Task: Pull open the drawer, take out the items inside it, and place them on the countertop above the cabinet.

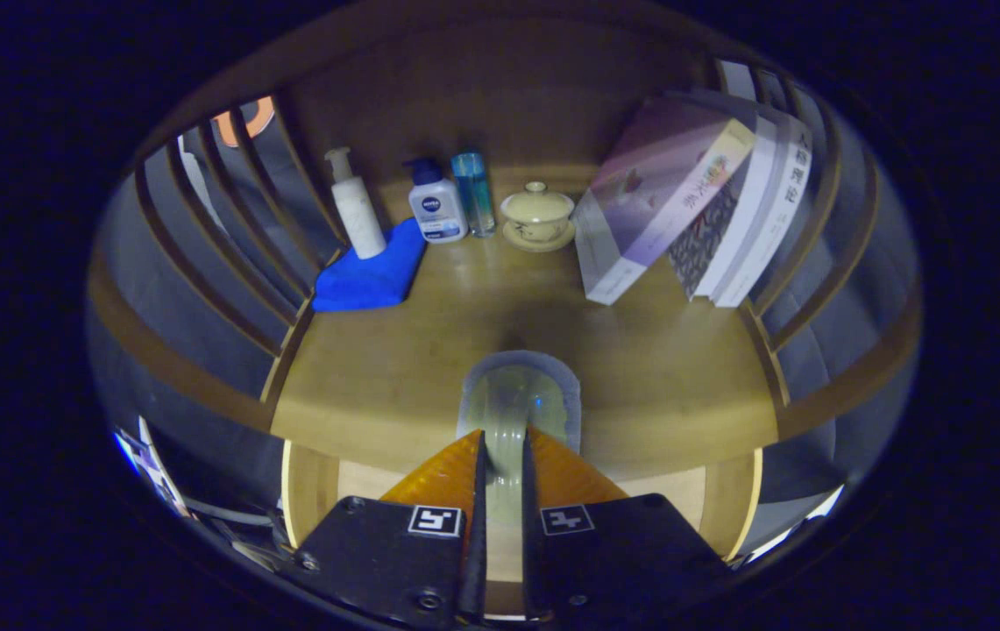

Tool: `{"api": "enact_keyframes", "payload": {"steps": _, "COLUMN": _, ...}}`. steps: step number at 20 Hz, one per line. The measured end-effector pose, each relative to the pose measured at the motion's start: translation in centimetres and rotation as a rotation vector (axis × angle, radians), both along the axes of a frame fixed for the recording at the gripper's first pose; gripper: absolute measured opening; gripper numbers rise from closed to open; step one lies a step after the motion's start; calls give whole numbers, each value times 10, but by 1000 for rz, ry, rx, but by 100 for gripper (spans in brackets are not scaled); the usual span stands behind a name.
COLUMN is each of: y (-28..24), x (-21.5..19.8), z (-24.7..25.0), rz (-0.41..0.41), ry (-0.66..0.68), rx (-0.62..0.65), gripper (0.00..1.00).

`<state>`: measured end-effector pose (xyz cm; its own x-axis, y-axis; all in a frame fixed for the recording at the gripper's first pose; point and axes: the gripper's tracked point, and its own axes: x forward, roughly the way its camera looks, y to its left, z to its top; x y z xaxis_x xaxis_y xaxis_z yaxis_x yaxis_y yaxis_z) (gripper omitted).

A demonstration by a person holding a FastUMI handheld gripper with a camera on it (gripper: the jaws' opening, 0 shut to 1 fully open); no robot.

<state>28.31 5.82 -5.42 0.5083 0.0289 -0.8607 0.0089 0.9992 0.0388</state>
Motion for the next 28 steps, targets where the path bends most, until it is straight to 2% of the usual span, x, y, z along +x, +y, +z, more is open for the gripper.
{"api": "enact_keyframes", "payload": {"steps": 6, "y": 9, "x": 18, "z": -25, "rz": -2, "ry": 38, "rx": 52, "gripper": 20}}
{"api": "enact_keyframes", "payload": {"steps": 14, "y": 15, "x": 10, "z": -3, "rz": -24, "ry": -65, "rx": 67, "gripper": 75}}
{"api": "enact_keyframes", "payload": {"steps": 20, "y": 24, "x": -34, "z": 45, "rz": 47, "ry": -193, "rx": 42, "gripper": 75}}
{"api": "enact_keyframes", "payload": {"steps": 24, "y": 23, "x": -70, "z": 78, "rz": 76, "ry": -326, "rx": 15, "gripper": 76}}
{"api": "enact_keyframes", "payload": {"steps": 28, "y": 22, "x": -111, "z": 102, "rz": 92, "ry": -481, "rx": 48, "gripper": 78}}
